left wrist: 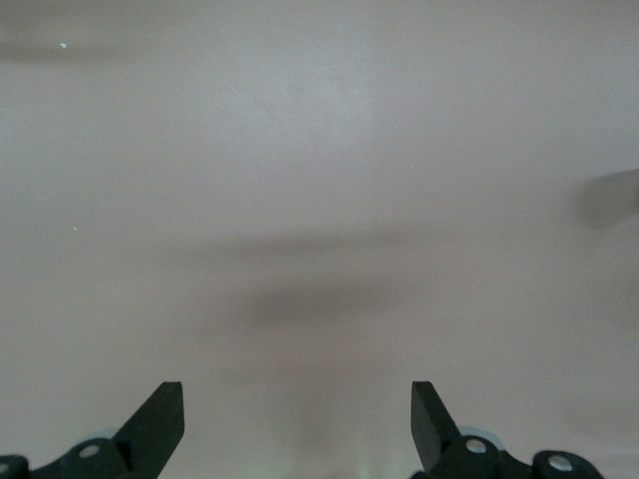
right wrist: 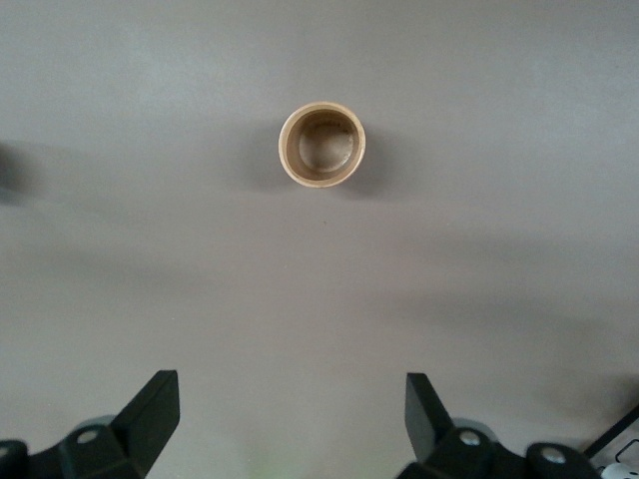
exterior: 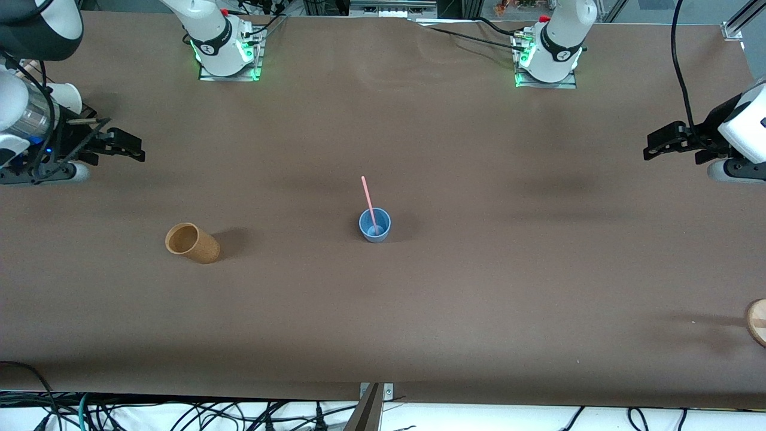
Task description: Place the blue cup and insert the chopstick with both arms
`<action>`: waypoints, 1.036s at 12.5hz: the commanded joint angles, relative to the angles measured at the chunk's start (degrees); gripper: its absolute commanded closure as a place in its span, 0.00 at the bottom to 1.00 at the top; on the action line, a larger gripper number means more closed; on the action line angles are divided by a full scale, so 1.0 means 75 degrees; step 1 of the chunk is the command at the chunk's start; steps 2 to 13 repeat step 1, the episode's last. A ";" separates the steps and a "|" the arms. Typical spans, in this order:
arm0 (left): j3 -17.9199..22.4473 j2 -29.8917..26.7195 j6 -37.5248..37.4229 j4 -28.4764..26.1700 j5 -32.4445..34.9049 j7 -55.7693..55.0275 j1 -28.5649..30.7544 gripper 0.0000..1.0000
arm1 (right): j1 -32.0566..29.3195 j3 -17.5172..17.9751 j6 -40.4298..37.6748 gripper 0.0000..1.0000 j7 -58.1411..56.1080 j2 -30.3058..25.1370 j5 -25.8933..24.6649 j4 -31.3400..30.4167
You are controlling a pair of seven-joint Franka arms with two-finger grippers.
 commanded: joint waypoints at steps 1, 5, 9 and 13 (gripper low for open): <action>-0.0001 -0.0019 0.0056 0.0006 -0.0124 0.0147 -0.0031 0.00 | -0.0166 0.0162 -0.0144 0.00 0.0095 -0.0009 -0.0109 0.0127; -0.0001 -0.0019 0.0056 0.0006 -0.0124 0.0147 -0.0031 0.00 | -0.0166 0.0162 -0.0144 0.00 0.0095 -0.0009 -0.0109 0.0127; -0.0001 -0.0019 0.0056 0.0006 -0.0124 0.0147 -0.0031 0.00 | -0.0166 0.0162 -0.0144 0.00 0.0095 -0.0009 -0.0109 0.0127; -0.0001 -0.0019 0.0056 0.0006 -0.0124 0.0147 -0.0031 0.00 | -0.0166 0.0162 -0.0144 0.00 0.0095 -0.0009 -0.0109 0.0127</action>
